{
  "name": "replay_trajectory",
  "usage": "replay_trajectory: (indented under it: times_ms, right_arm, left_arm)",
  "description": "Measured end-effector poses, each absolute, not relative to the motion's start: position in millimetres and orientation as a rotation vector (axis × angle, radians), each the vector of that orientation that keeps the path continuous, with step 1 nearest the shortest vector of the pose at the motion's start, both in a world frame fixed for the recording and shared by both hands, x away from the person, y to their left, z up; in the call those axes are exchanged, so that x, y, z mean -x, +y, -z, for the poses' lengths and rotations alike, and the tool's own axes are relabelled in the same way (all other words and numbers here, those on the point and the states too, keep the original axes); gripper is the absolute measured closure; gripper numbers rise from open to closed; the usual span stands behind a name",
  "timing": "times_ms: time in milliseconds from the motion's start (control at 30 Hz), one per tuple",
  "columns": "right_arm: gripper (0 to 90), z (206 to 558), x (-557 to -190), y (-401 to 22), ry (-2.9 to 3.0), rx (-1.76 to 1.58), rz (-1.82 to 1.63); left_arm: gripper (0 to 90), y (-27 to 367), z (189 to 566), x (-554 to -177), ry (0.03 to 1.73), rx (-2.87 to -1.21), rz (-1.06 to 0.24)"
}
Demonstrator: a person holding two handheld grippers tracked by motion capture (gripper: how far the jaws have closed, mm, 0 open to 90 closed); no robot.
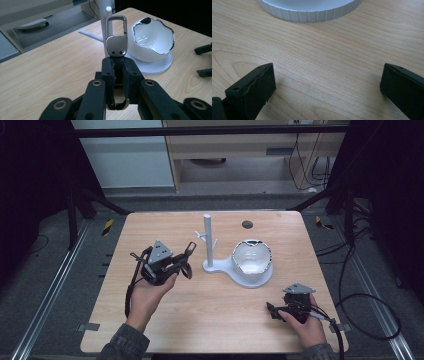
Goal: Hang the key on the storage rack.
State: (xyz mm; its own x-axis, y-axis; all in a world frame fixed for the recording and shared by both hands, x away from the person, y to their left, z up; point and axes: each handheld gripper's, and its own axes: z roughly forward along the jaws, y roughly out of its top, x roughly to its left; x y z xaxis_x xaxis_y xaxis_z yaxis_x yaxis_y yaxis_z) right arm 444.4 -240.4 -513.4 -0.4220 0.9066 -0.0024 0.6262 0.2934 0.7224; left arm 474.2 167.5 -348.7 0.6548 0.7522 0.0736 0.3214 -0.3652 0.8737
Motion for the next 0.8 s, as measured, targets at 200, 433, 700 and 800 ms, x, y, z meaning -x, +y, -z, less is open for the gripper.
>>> replay_trajectory:
  times_ms: [200, 433, 700, 800]
  right_arm:
    - [0.5, 513, -444, -240, 2.155, -1.371, -0.918]
    - [0.5, 513, -444, -240, 2.155, -1.371, -0.918]
    - [0.5, 513, -444, -240, 2.155, -1.37, -0.917]
    - [0.5, 513, -444, -240, 2.155, -1.371, -0.917]
  left_arm:
    - [80.1, 163, 342, -482, 0.845, -1.945, -0.602]
    - [80.0, 155, 342, -490, 0.853, -1.937, -0.594]
    - [80.0, 153, 342, -496, 0.86, -1.933, -0.602]
    - [80.0, 153, 343, -498, 0.866, -1.937, -0.605]
